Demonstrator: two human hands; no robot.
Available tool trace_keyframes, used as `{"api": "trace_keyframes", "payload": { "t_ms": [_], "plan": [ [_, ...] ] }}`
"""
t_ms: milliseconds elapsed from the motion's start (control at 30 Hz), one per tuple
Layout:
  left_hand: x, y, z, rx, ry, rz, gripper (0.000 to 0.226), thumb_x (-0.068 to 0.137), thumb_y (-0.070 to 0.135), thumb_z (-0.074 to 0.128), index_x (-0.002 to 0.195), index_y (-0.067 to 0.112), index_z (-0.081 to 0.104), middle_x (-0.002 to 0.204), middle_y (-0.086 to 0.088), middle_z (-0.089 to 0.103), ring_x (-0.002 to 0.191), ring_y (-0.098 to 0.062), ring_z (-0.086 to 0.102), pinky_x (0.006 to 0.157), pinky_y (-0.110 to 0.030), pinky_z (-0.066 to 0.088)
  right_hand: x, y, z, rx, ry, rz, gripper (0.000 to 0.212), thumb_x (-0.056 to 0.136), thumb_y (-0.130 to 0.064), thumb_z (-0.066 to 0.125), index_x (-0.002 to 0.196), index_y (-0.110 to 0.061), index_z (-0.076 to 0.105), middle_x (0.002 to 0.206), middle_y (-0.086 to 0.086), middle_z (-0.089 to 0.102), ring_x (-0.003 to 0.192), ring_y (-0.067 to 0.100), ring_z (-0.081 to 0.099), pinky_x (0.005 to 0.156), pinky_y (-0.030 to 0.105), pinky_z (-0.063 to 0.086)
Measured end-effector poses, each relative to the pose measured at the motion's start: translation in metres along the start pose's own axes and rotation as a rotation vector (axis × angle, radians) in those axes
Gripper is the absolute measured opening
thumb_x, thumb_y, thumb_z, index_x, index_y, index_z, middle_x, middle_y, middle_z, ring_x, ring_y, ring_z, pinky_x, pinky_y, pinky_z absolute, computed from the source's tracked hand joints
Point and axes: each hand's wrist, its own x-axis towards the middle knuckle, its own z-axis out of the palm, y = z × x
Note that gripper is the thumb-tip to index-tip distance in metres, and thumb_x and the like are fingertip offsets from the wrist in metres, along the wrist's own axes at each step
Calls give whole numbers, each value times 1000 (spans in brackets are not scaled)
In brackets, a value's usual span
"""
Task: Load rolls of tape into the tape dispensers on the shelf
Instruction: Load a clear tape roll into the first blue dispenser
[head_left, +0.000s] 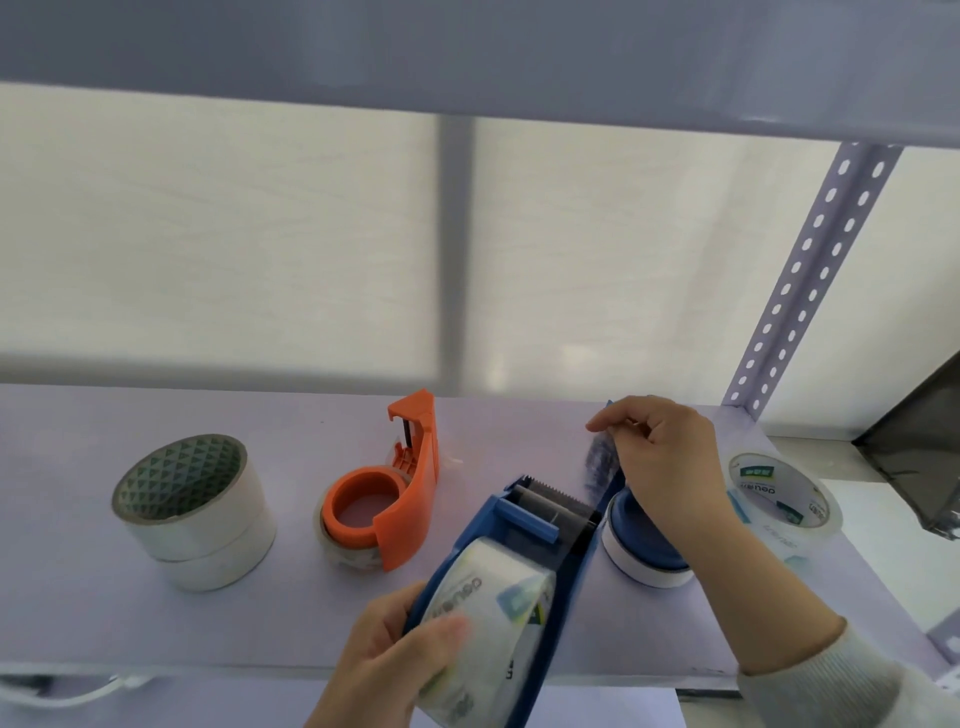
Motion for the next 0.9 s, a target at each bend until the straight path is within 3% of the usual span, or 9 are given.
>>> {"api": "trace_keyframes", "payload": {
  "t_ms": [67, 167, 233, 367, 467, 533, 633, 800, 900],
  "plan": [
    [-1, 1, 0, 13, -35, 15, 40, 45, 22, 69, 83, 13, 76, 93, -28, 54, 90, -38, 48, 80, -48, 30, 5, 2, -4, 48, 31, 47, 36, 87, 4, 49, 71, -18, 72, 58, -3, 63, 34, 8, 40, 38, 10, 30],
    [-2, 1, 0, 32, -30, 15, 51, 48, 33, 79, 93, 10, 73, 96, -29, 55, 92, -39, 47, 80, -48, 28, 6, 3, -7, 43, 1, 83, 37, 88, 3, 47, 71, -19, 72, 36, -11, 52, 35, 13, 33, 36, 17, 29],
    [-1, -1, -1, 39, -9, 12, 65, 46, 45, 87, 96, 7, 72, 93, -28, 57, 92, -38, 48, 78, -48, 27, 5, 0, -6, 34, -5, 75, 39, 88, 4, 47, 70, -20, 72, 41, -8, 53, 40, 19, 37, 39, 20, 32],
    [-1, 6, 1, 16, -60, 38, 48, 47, 28, 71, 94, 17, 76, 86, -22, 71, 82, -36, 62, 77, -42, 44, 6, -5, -6, 65, 0, 60, 41, 87, 5, 47, 67, -22, 70, 57, 21, 62, 46, 23, 41, 47, 27, 36],
    [-2, 9, -1, 16, -56, 61, 52, 44, 27, 69, 94, 13, 76, 79, -28, 68, 72, -33, 64, 64, -35, 48, 6, -7, -7, 61, 2, 68, 40, 87, 4, 46, 67, -22, 70, 51, 14, 57, 46, 23, 42, 48, 28, 37],
    [-3, 11, -1, 68, -54, 102, 53, 46, 26, 69, 96, 9, 74, 87, -46, 59, 80, -39, 59, 72, -43, 41, 9, -8, -9, 52, 31, 83, 40, 86, 4, 46, 67, -23, 69, 51, 12, 56, 44, 22, 44, 45, 25, 37],
    [-7, 16, 1, 96, -71, 158, 57, 47, 33, 79, 100, 11, 73, 95, -47, 58, 86, -42, 60, 77, -46, 41, 10, -12, -15, 48, 36, 100, 38, 86, 3, 47, 67, -22, 70, 54, 20, 60, 35, 13, 46, 43, 22, 39],
    [-12, 23, 9, -60, 135, 250, 76, 10, 63, 86, 66, 12, 79, 50, -16, 67, 41, -17, 62, 39, -16, 45, -2, -15, -12, 92, -47, 183, 38, 89, 2, 44, 70, -19, 69, 61, 10, 61, 30, 7, 51, 40, 16, 43],
    [-22, 34, 14, -156, 229, 245, 75, 1, 57, 87, 52, 4, 73, 36, -18, 55, 26, -21, 51, 29, -16, 41, -15, -21, -11, 210, -74, 209, 38, 89, 4, 44, 70, -17, 70, 58, 6, 58, 33, 10, 51, 40, 17, 44]
  ]
}}
